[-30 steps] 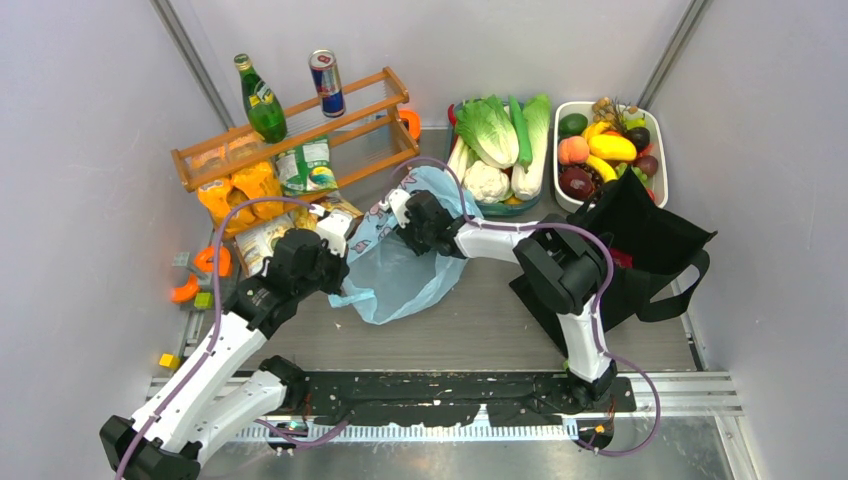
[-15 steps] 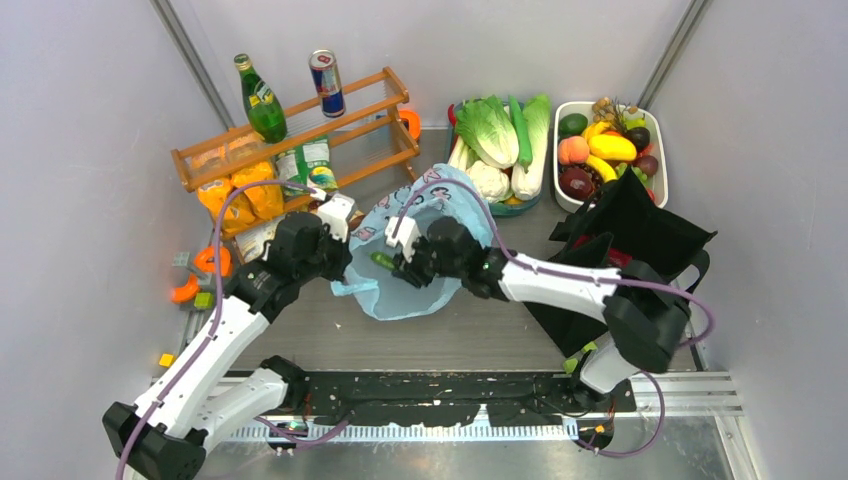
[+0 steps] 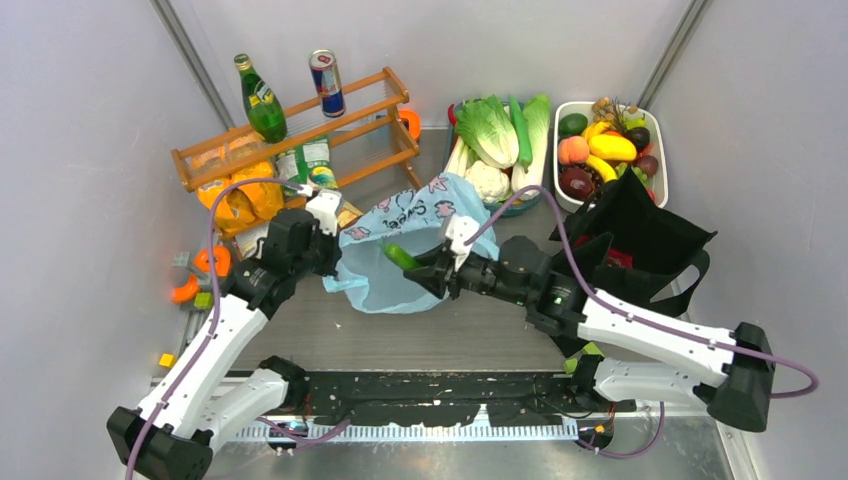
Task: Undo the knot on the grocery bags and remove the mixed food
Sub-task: Pick up the fake vegetable from the takeout bag, then place the fake vegetable in the bin.
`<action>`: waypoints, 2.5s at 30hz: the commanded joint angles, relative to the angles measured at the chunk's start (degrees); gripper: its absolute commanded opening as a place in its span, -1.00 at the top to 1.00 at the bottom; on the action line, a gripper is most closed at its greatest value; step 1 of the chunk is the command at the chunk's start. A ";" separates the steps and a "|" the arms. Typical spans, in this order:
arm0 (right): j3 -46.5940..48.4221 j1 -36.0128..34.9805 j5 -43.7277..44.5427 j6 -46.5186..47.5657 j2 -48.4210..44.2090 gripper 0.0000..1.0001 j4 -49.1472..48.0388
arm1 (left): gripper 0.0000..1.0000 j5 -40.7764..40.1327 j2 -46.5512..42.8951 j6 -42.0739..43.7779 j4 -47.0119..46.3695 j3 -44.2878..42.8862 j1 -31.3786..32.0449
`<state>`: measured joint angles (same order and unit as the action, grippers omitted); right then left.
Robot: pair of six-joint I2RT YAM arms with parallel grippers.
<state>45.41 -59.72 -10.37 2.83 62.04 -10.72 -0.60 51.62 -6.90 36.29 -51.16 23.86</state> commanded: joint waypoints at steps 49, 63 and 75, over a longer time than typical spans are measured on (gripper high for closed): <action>53.88 36.14 8.93 16.39 52.88 0.17 20.63 | 1.00 -26.52 -16.62 0.90 -3.80 9.76 -0.30; 51.18 34.87 9.91 17.22 51.03 -0.38 18.48 | 1.00 -24.73 -16.58 0.79 -3.94 9.84 -0.30; 45.86 33.92 5.32 15.64 45.48 -0.49 15.71 | 1.00 -22.83 -17.33 1.01 -4.39 10.10 -0.30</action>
<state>92.47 -24.84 -2.37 19.20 112.86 7.73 -24.38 34.96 -6.59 35.35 -41.32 23.86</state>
